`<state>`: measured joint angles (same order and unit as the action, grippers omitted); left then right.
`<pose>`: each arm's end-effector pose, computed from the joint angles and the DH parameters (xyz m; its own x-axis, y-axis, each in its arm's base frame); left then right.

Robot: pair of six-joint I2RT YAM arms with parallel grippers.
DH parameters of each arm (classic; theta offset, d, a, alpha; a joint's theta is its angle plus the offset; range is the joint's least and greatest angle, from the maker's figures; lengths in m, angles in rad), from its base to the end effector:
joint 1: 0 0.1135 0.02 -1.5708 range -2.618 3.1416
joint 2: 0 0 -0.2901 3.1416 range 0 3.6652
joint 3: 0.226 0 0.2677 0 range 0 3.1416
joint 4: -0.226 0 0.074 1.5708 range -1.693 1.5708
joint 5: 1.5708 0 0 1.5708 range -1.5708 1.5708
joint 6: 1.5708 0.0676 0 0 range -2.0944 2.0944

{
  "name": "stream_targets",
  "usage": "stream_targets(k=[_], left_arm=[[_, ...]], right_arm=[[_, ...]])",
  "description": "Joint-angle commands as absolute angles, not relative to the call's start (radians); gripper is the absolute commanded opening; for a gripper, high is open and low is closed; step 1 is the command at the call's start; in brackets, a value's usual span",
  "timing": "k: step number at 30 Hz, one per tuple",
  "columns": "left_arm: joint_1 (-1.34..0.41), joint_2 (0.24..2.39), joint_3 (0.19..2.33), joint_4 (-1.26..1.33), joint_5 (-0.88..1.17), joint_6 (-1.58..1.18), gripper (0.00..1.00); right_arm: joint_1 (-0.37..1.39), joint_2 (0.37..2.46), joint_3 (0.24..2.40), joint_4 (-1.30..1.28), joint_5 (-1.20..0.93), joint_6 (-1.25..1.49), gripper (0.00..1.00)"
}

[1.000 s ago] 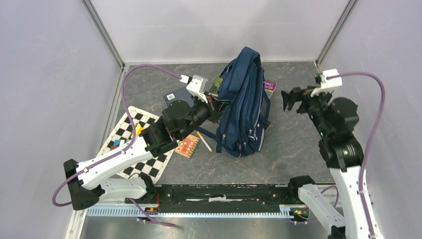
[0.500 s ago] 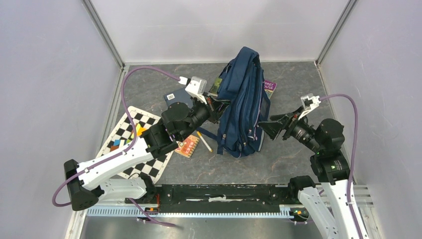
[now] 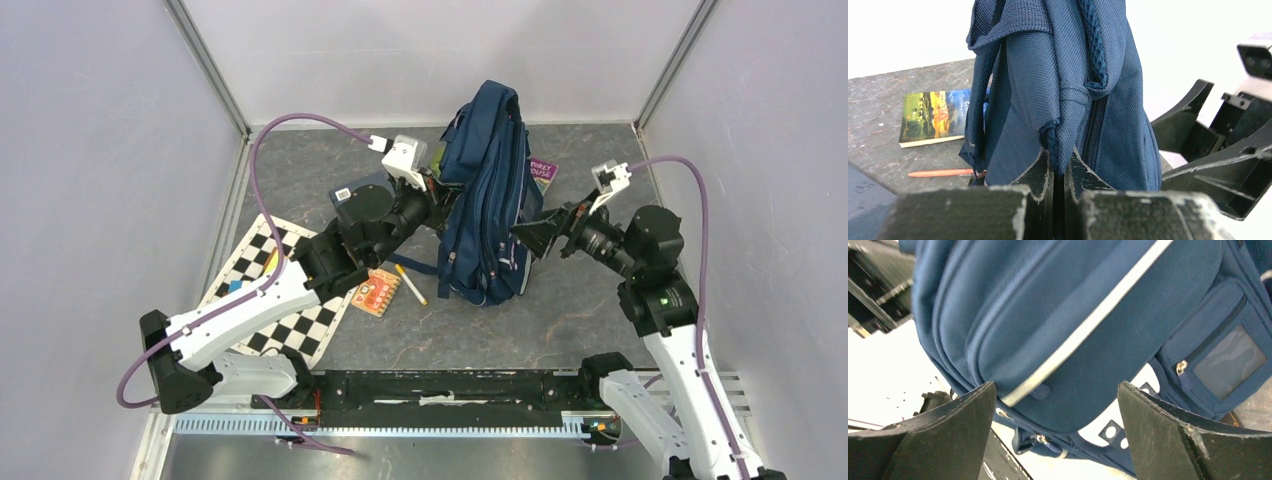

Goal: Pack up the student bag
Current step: Unzip the student bag at the center of the board.

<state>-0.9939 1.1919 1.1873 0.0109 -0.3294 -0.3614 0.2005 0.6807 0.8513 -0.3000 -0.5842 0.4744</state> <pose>0.1884 -0.2494 0.4427 -0.2148 -0.2833 -0.9347 0.5781 0.7345 -0.3555 0.1599 0.0705 0.3827 -0.4332 0.3008 -0.8496 -0.5668 0.6420 0.5163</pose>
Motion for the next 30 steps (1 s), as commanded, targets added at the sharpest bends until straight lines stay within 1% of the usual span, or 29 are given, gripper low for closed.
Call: stream_targets(k=[1,4,10,15,17,18,19,22,23,24,25,30], left_arm=[[-0.978,1.213,1.287,0.096,-0.385,-0.292,0.02],[-0.978,1.214,1.289,0.082,-0.383,-0.287,0.02],[-0.979,1.215,1.277,0.074,-0.363,-0.278,0.02],[-0.978,1.23,1.296,0.071,-0.35,-0.255,0.02],[-0.979,1.233,1.297,0.09,-0.337,-0.238,0.02],[-0.979,1.233,1.295,0.103,-0.326,-0.229,0.02],[-0.978,1.234,1.296,0.118,-0.312,-0.211,0.02],[-0.978,1.237,1.328,0.144,-0.267,-0.155,0.02],[-0.978,1.238,1.348,0.15,-0.227,-0.135,0.02],[-0.979,1.239,1.375,0.15,-0.196,-0.115,0.02],[-0.978,1.241,1.4,0.143,-0.172,-0.104,0.02],[-0.978,1.22,1.51,0.096,-0.101,-0.072,0.02]], right_arm=[[0.206,0.753,0.953,-0.151,-0.549,0.521,0.97],[0.214,0.794,0.964,-0.062,-0.525,0.582,0.98],[0.233,0.896,1.068,-0.079,-0.452,0.563,0.98],[0.324,0.994,1.113,-0.131,-0.386,0.5,0.97],[0.373,1.031,1.141,-0.189,-0.298,0.438,0.88],[0.391,1.047,1.153,-0.205,-0.274,0.422,0.78],[0.402,1.058,1.163,-0.215,-0.255,0.409,0.65],[0.418,1.08,1.218,-0.207,-0.203,0.391,0.19],[0.42,1.092,1.269,-0.21,-0.19,0.383,0.08],[0.423,1.105,1.315,-0.218,-0.18,0.374,0.01],[0.426,1.125,1.374,-0.225,-0.173,0.366,0.0],[0.454,1.214,1.619,-0.241,-0.16,0.348,0.0]])
